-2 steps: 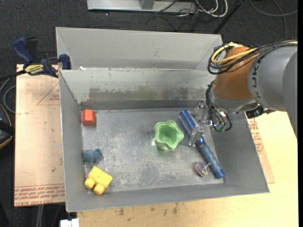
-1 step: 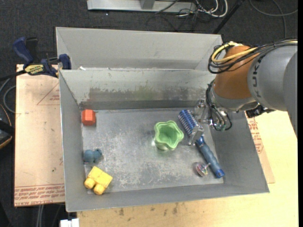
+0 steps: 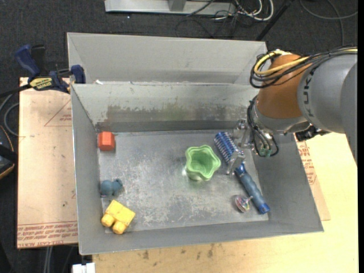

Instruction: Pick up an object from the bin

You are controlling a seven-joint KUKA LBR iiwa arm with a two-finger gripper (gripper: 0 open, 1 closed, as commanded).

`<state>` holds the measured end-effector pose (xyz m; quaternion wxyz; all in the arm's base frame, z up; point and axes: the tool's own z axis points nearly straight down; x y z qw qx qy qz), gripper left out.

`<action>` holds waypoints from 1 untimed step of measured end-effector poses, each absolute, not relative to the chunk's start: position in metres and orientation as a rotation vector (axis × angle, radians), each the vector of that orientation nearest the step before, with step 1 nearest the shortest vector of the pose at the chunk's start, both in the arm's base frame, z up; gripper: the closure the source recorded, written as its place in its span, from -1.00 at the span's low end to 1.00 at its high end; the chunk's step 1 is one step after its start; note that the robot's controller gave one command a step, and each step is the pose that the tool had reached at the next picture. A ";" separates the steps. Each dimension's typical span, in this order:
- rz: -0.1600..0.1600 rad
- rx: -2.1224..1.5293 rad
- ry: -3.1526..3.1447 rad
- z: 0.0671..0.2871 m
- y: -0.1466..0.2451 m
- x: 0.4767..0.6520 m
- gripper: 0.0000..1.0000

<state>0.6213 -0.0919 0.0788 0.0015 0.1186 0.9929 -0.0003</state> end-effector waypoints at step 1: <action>-0.001 0.369 3.117 0.079 -0.092 0.622 -1.00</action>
Offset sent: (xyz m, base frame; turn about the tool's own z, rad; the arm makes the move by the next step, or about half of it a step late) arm 0.0000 0.0000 0.0000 0.0000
